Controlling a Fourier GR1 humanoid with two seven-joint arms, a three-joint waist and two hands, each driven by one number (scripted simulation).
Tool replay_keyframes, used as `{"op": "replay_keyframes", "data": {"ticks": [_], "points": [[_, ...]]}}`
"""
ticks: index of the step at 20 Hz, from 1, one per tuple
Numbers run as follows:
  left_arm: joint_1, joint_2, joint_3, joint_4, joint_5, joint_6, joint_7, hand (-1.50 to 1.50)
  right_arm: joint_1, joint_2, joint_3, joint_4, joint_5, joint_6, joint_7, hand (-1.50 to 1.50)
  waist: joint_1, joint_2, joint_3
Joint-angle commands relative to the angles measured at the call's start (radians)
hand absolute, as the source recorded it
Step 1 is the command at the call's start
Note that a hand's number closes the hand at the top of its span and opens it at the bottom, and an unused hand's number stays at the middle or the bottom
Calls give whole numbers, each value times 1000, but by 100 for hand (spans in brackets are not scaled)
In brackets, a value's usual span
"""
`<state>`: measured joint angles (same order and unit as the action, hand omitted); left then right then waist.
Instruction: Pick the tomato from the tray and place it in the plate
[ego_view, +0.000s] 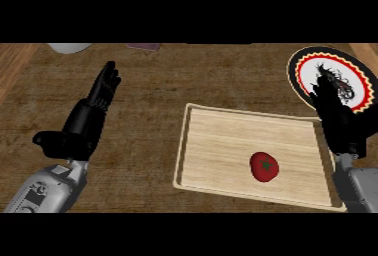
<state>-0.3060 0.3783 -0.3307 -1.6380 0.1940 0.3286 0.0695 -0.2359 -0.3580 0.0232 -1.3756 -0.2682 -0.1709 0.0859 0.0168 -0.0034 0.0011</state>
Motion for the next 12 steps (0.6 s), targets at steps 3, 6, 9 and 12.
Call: {"op": "replay_keyframes", "data": {"ticks": [3, 6, 9, 12], "points": [[134, -21, 11, 114, 48, 0, 61, 0, -119, -74, -25, -64, -72, 193, -71, 150, -2, 7, -1], [247, -30, 8, 213, 105, -19, 112, 0, -245, -128, -55, -111, -131, 312, -127, 150, 34, 19, -2], [272, -62, 1, 187, 166, -69, 117, 0, -201, -232, -76, 20, 161, 102, -196, 150, 11, 14, -1], [335, -53, 6, 168, 162, -78, 95, 0, -112, -128, -131, 115, 73, 151, -440, -150, 3, 9, 1]]}}
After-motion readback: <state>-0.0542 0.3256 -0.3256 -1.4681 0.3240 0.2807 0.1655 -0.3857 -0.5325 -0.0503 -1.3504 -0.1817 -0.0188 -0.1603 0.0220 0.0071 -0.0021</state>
